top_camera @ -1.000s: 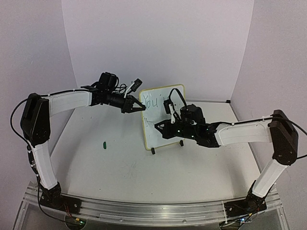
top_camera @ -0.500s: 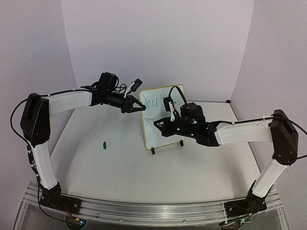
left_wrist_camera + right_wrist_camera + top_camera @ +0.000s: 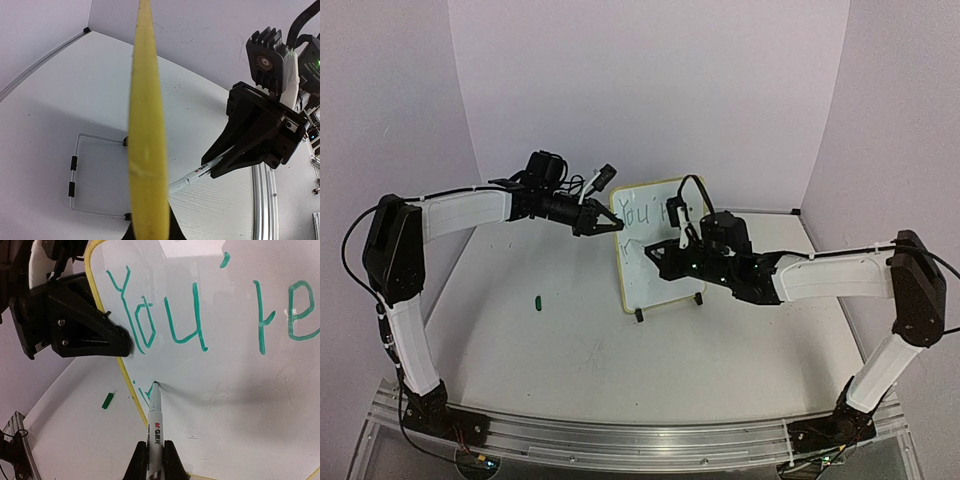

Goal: Write a sentence on the whiteboard
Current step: Pick up the sentence from the whiteboard.

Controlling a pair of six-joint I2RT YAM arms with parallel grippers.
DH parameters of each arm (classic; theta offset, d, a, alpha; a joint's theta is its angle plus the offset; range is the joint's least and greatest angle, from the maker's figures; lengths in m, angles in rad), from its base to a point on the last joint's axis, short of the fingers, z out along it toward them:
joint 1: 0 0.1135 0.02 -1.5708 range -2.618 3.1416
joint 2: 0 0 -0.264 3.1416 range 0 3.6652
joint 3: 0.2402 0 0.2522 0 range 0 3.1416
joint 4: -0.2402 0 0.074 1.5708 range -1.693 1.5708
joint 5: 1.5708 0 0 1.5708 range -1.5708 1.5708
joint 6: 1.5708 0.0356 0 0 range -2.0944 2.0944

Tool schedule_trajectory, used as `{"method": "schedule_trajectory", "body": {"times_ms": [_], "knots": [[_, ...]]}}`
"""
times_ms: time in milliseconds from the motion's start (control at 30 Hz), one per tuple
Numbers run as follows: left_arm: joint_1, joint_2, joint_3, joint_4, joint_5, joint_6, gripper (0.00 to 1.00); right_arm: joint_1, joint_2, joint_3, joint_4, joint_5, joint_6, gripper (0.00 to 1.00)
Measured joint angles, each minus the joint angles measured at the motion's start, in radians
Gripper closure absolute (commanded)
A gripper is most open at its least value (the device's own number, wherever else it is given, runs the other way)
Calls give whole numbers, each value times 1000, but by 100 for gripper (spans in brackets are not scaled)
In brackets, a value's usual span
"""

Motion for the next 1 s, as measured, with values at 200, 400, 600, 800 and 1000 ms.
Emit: {"method": "schedule_trajectory", "body": {"times_ms": [200,400,600,800,1000], "knots": [[0,0,0,0,0,0,100,0,0,-15,1,-2,4,100],[0,0,0,0,0,0,100,0,0,-60,-2,-6,23,100],[-1,0,0,0,0,0,100,0,0,-69,-5,-7,29,100],[-1,0,0,0,0,1,100,0,0,-59,-4,-8,25,100],[-2,0,0,0,0,1,100,0,0,-30,0,-11,19,100]]}}
